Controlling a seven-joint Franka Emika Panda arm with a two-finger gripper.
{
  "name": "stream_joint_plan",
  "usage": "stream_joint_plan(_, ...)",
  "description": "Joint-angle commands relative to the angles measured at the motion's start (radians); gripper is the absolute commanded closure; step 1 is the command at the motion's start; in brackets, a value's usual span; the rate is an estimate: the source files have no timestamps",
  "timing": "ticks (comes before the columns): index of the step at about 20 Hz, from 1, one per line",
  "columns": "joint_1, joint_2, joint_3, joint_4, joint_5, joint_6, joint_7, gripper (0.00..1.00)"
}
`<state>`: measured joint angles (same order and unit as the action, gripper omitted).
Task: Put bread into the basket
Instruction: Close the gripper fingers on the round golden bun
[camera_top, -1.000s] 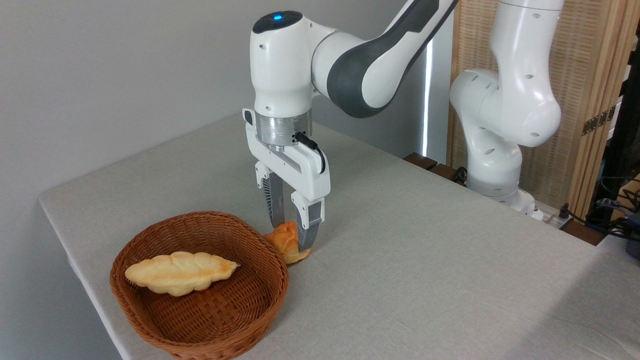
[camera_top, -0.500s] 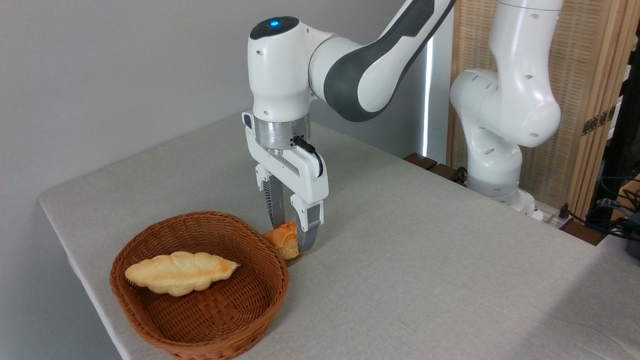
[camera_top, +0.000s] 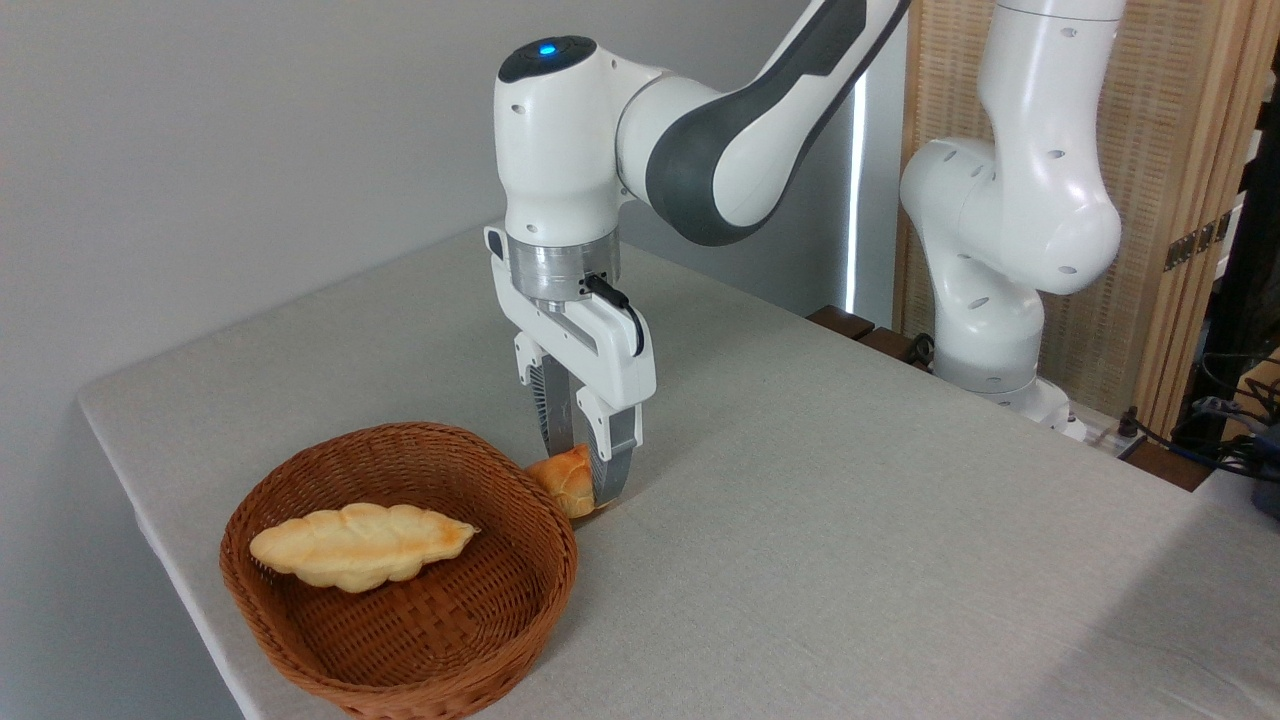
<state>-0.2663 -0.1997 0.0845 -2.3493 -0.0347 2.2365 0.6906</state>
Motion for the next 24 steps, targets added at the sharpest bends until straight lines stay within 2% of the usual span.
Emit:
stream_joint_plan(1,-0.005,-0.007,0.006,-0.016,0.015,0.026,0.007,0.57)
stream_joint_plan(17,-0.008,-0.012,0.003,-0.013,0.013,0.012,0.006,0.56)
stream_joint_plan(21,-0.008,-0.036,-0.015,-0.004,0.01,-0.049,0.004,0.56)
stream_joint_plan(24,-0.008,-0.046,-0.025,0.044,0.01,-0.167,0.012,0.56)
